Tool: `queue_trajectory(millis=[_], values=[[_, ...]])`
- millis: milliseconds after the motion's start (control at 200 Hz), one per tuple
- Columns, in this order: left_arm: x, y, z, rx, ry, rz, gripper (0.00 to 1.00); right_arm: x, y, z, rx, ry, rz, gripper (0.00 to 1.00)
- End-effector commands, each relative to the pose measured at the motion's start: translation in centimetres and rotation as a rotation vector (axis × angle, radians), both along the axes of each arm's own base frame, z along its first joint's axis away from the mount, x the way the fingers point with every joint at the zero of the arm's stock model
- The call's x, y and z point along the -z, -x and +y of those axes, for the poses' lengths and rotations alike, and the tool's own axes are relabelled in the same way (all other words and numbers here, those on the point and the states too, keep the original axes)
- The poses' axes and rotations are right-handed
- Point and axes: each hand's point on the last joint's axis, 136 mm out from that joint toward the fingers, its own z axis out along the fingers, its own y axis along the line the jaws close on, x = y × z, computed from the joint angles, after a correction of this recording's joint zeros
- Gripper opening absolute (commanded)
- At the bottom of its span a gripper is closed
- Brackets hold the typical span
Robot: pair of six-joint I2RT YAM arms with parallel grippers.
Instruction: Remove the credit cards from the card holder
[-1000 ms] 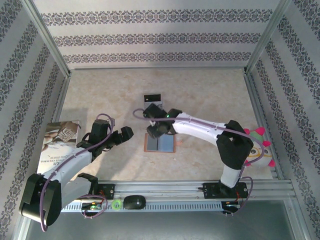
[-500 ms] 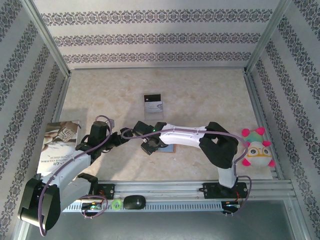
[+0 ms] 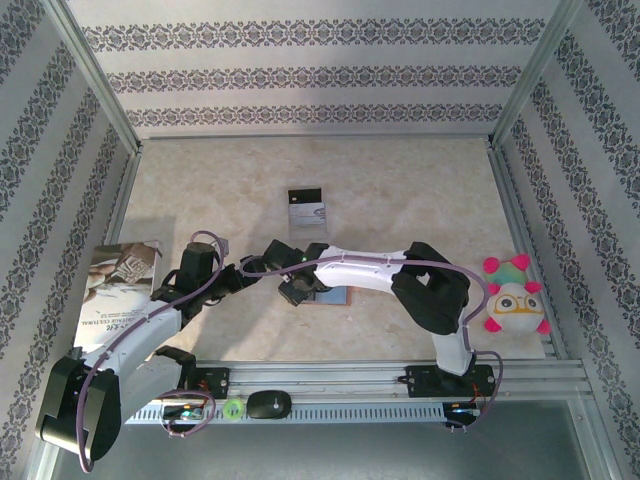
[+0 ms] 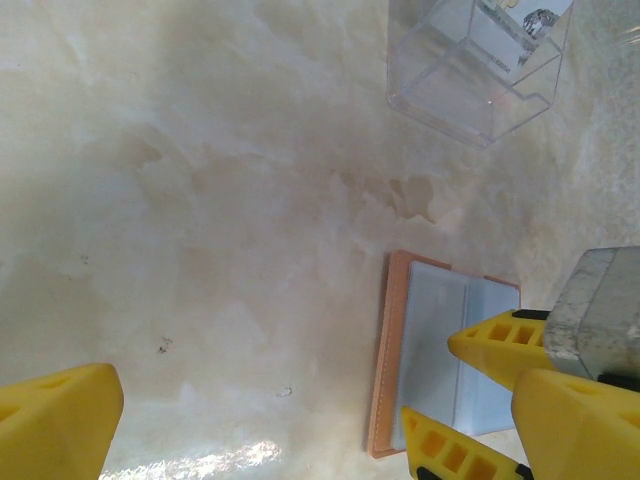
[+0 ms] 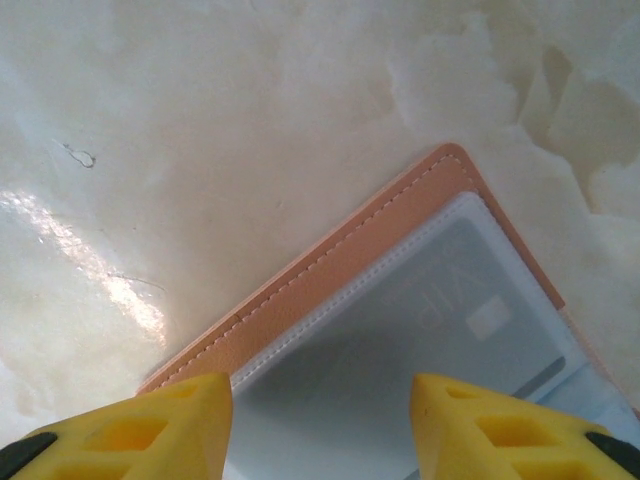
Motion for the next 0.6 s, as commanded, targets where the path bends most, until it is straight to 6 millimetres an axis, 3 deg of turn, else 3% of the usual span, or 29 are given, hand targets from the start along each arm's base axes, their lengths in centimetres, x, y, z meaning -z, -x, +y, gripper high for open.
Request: queue_trajectory(millis=[0,120,250,470,595], values=[[-0.4,-0.2,0.2,-0.005,0.008,-0.010,1.00,1.4,0.7,-0.4,-0.007,0.032,0.020,0.48],[-0.5,-0.3,0.1,0.001,0.008,-0.014,1.00,1.5,0.8,-0.5,-0.006,0.024,0.021,0.40],[-0.8,-0.3,-0.1,0.013,0.016,-0.020,0.99,1.1,0.7,-0.2,-0.008,-0.013,0.026,0.24],[-1.0,-0.3,-1.0,0.052,0.052,-0.021,0.87,0.4,0.4,0.1,-0.003,-0.091,0.030,0.00],[-0.8,-0.1,-2.2,0.086,0.066,-0.014,0.84,-1.2,0.1,0.7,0.001,-0.194,0.005,0.00]])
